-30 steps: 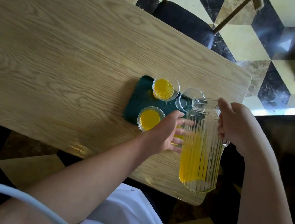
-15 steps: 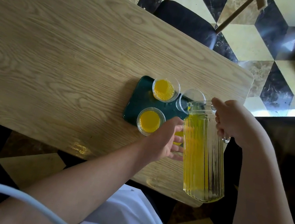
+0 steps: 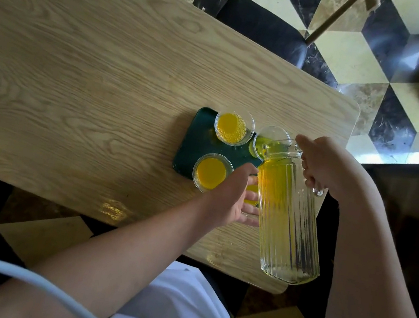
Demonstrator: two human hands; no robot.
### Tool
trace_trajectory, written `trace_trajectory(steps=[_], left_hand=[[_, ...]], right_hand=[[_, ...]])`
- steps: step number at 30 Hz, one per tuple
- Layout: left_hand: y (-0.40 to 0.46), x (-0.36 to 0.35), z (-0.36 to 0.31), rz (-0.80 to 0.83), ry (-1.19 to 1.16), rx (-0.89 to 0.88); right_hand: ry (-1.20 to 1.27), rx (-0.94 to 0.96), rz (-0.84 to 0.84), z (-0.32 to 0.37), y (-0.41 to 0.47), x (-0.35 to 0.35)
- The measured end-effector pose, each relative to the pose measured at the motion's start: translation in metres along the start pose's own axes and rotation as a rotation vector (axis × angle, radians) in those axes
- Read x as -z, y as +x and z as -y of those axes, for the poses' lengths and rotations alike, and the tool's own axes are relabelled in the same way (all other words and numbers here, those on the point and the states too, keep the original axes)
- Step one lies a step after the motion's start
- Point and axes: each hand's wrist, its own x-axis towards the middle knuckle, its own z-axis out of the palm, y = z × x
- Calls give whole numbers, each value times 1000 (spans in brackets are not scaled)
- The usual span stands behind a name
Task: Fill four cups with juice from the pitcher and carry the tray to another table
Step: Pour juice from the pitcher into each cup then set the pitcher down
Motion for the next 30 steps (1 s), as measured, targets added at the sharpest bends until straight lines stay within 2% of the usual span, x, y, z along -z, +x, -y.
trace_trajectory(steps=[15, 22, 30], left_hand=[[-13, -5, -3, 74, -55, 31], [-14, -9, -3, 102, -95, 46], [-13, -16, -6, 163, -172, 56]], right_hand=[[-68, -19, 37, 9, -3, 9], [-122, -126, 115, 14, 6, 5], [-147, -57, 114, 22, 6, 18]])
